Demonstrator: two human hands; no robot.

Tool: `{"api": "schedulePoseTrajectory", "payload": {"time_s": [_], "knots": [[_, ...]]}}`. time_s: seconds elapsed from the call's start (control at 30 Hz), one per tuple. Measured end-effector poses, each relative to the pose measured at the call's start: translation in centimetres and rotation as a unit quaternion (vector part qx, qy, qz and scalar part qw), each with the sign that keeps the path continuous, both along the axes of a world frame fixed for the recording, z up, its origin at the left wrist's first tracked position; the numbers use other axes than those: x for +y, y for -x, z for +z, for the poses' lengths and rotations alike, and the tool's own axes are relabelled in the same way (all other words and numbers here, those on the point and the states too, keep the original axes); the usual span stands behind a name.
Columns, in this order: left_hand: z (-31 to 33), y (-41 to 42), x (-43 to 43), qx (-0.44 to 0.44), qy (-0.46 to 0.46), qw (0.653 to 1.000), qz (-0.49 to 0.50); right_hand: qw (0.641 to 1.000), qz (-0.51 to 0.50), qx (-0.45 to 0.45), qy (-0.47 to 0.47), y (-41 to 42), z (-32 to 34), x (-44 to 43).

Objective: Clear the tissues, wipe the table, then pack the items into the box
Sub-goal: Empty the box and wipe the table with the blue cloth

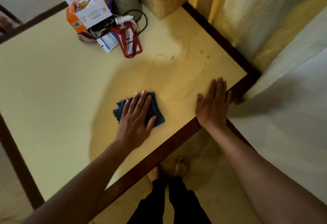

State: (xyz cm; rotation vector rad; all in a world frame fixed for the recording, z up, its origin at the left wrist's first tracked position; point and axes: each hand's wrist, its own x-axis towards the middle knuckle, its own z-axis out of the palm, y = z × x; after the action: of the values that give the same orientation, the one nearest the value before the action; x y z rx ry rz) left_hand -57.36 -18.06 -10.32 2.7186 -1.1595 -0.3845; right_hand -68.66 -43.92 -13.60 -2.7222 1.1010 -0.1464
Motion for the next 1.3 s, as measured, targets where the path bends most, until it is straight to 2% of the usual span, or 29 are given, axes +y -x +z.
{"api": "schedulePoseTrajectory", "payload": {"time_s": [0.07, 0.1, 0.13, 0.23, 0.37, 0.47, 0.57, 0.7, 0.8, 0.93, 1.0, 1.2, 1.3], "knots": [[0.1, -4.8, -2.4, -0.009, 0.000, 0.999, 0.040, 1.000, 0.002, -0.004, -0.002, -0.3, 0.2, 0.1], [0.6, -6.6, -8.9, 0.002, 0.006, 0.999, 0.041, 1.000, -0.016, -0.002, 0.005, 0.4, 0.9, -4.0], [0.7, -7.9, -11.8, 0.006, 0.009, 0.999, 0.051, 1.000, -0.023, 0.001, 0.009, 0.4, 1.0, -4.5], [0.9, -6.7, -17.1, -0.003, 0.006, 0.999, 0.041, 1.000, -0.020, -0.010, -0.005, 0.3, 1.3, -4.3], [0.9, 1.3, -11.1, 0.015, 0.030, 0.999, -0.037, 0.999, 0.022, -0.024, -0.041, 2.0, 2.3, -3.6], [0.6, 1.9, -8.0, 0.008, 0.031, 0.999, 0.003, 0.996, 0.019, -0.083, -0.037, 1.7, 3.2, -7.7], [0.0, -2.2, -11.9, -0.030, 0.023, 0.996, 0.084, 0.997, 0.023, -0.072, -0.014, -0.6, 2.7, -12.2], [-0.7, -7.4, -20.2, -0.040, 0.027, 0.993, 0.112, 0.996, 0.052, -0.068, 0.003, -1.5, 0.8, -13.5], [-0.9, -3.9, -22.2, -0.049, 0.042, 0.995, 0.071, 0.996, 0.043, -0.077, 0.000, -1.4, 0.8, -13.5], [-0.2, 3.2, -18.7, -0.016, 0.020, 1.000, -0.014, 0.996, 0.047, -0.070, 0.003, -1.6, 1.4, -13.3], [-0.3, 1.1, -18.3, -0.021, 0.020, 1.000, -0.010, 0.997, 0.044, -0.062, 0.000, -1.7, 1.5, -13.2], [-0.2, -13.2, -25.6, -0.037, 0.038, 0.990, 0.131, 0.997, 0.043, -0.066, -0.008, -1.7, 1.3, -13.5], [-0.4, -11.7, -29.2, -0.031, 0.050, 0.992, 0.109, 0.997, 0.042, -0.070, -0.004, -1.8, 1.3, -13.5]]}}
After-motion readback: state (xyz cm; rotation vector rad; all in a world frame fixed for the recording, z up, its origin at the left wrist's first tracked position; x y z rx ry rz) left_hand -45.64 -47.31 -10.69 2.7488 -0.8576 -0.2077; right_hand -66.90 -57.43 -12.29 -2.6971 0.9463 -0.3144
